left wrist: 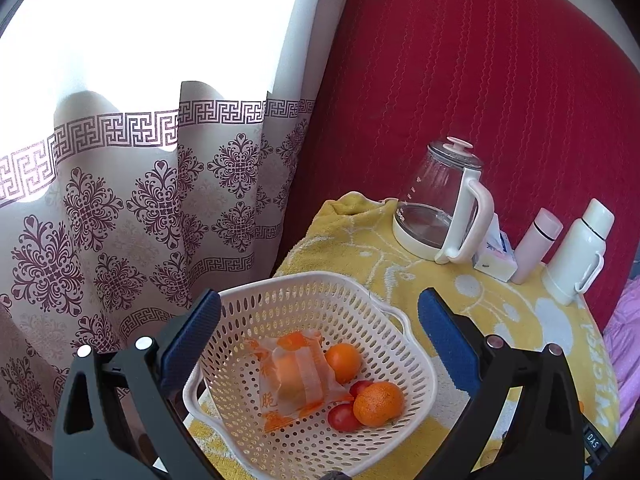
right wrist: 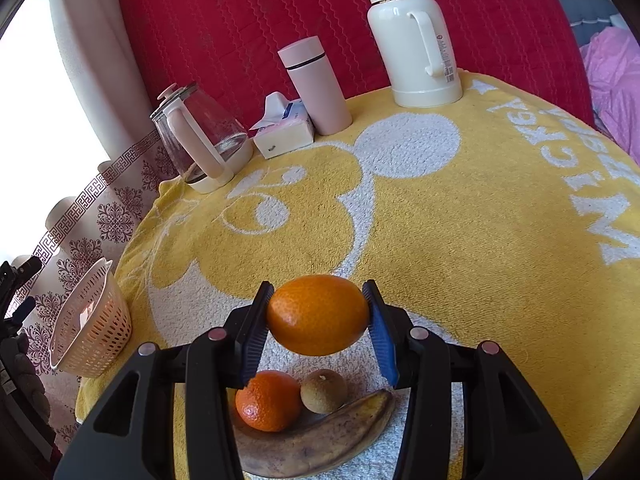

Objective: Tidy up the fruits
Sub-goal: 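Carry the held orange to the white basket and release it with the right tool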

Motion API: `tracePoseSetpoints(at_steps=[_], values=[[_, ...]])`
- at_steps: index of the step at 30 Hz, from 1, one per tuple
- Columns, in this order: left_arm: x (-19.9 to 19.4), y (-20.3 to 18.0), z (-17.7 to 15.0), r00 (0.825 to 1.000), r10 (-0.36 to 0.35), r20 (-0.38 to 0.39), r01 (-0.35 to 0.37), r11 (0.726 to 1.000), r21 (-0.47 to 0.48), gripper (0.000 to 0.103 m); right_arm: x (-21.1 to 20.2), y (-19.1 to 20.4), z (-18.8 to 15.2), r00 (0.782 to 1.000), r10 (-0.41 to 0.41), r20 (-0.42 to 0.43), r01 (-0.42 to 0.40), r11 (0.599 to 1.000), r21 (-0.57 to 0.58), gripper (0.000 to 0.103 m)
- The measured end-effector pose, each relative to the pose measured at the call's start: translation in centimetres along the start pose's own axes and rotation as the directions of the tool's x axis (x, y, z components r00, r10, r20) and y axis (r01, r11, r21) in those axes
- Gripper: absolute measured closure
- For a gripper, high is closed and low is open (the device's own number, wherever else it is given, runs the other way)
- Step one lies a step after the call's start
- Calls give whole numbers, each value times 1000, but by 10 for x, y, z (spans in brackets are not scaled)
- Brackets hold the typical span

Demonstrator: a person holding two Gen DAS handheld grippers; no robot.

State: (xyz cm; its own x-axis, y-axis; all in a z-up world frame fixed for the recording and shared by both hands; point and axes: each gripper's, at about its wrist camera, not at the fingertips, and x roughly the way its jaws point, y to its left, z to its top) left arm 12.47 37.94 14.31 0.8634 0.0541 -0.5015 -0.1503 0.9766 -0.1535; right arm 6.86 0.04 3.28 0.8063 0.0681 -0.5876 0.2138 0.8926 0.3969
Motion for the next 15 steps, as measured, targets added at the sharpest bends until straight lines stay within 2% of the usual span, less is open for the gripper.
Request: tracePoseSetpoints(at_steps=[11,15], values=[[-10,9,8,1000,6,28,-6,1000,-8,3,-4,4,1,1000,-5,19,5,1000,-3,57],[-16,14,12,999,11,39,-10,1000,-5,3,-8,25,1,999,44,8,-44,999,-25,57]])
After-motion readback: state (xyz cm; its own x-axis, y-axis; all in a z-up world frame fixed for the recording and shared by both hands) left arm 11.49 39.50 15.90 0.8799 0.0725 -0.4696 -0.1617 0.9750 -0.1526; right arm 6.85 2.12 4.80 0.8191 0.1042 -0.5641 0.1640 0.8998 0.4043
